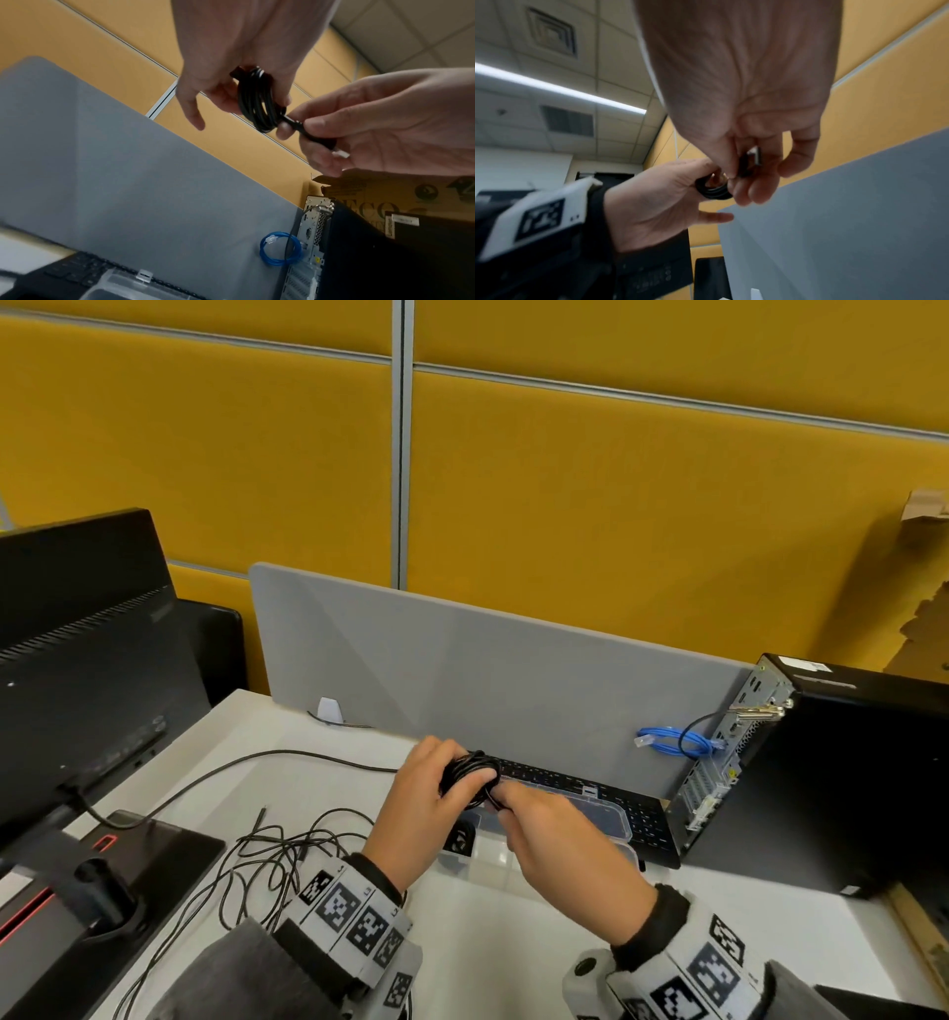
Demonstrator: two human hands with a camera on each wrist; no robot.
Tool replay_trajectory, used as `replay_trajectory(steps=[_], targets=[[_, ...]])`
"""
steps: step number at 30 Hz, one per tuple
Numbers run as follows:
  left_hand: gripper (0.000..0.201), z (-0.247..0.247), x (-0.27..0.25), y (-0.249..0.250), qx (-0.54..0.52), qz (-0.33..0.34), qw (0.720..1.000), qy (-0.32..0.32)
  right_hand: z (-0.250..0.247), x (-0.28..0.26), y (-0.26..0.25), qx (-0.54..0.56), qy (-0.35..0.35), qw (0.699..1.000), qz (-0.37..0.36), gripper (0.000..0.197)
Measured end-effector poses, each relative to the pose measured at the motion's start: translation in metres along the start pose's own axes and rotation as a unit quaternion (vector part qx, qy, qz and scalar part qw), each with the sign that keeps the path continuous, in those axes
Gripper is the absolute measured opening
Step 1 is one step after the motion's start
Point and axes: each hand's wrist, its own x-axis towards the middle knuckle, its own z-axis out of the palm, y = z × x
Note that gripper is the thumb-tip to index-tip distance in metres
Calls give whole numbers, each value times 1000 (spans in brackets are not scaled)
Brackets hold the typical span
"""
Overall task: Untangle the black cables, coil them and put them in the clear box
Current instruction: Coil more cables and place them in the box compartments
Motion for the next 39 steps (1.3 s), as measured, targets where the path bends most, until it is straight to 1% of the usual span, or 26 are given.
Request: replay_trajectory(steps=[3, 4, 5, 6, 7, 9, 10, 12, 14, 16, 17, 18, 19, 20, 21, 22, 24, 27, 32, 34, 36, 37, 38, 39], targets=[[6, -1, -3, 3, -115, -35, 993, -10, -6, 1, 3, 74, -56, 996, 9, 14], [6, -2, -4, 3, -147, -48, 988, -9, -7, 2, 3, 112, -76, 991, 22, 12], [10, -2, -5, 3, -182, -60, 982, -5, -8, 2, 3, 156, -88, 983, 37, 13], [15, -2, -6, 4, -216, -71, 974, -4, -7, 3, 1, 202, -84, 974, 53, 15], [18, -2, -5, 5, -244, -79, 966, -6, -6, 4, -1, 237, -63, 967, 64, 19], [20, -2, -4, 8, -283, -85, 955, -15, -6, 6, -2, 268, 4, 961, 66, 27], [19, -2, -4, 8, -300, -88, 950, -17, -7, 7, -3, 287, 23, 956, 63, 29], [25, -5, -3, 8, -339, -96, 936, -25, -9, 8, -3, 335, 20, 940, 68, 29], [35, -10, -3, 8, -368, -94, 923, -53, -11, 7, 2, 371, 1, 925, 84, 30], [38, -13, -4, 10, -359, -86, 927, -70, -14, 7, 8, 376, -13, 923, 83, 29], [35, -12, -4, 10, -342, -80, 934, -70, -15, 7, 11, 349, -14, 934, 71, 28], [31, -11, -4, 11, -318, -69, 943, -69, -14, 7, 12, 294, -6, 954, 59, 26], [26, -8, -5, 11, -281, -52, 956, -68, -12, 8, 14, 216, 7, 975, 52, 27], [24, -5, -6, 11, -234, -30, 969, -67, -10, 7, 13, 136, 15, 989, 49, 28], [22, -2, -7, 10, -187, -12, 980, -66, -9, 6, 10, 76, 23, 996, 45, 28], [22, 1, -8, 10, -151, -1, 986, -64, -7, 5, 5, 60, 35, 997, 43, 24], [23, 4, -10, 13, -114, 12, 992, -52, -2, 4, 0, 98, 54, 993, 43, 18], [22, 10, -12, 15, -105, 21, 994, -20, -1, 5, -4, 153, 70, 985, 44, 18], [13, 20, -19, 20, -126, 4, 992, 20, -9, 6, -6, 200, 22, 978, 53, 17], [13, 24, -21, 24, -132, -1, 990, 48, -13, 3, -7, 190, 9, 981, 45, 18], [10, 28, -22, 25, -126, -13, 990, 60, -18, -2, -8, 105, -6, 993, 47, 18], [9, 29, -21, 25, -124, -22, 990, 57, -20, -6, -9, 20, -7, 999, 42, 15], [9, 29, -20, 24, -122, -32, 991, 47, -23, -10, -10, -91, 18, 995, 27, 9], [11, 29, -19, 22, -116, -40, 992, 31, -27, -14, -11, -199, 55, 978, 1, 12]])
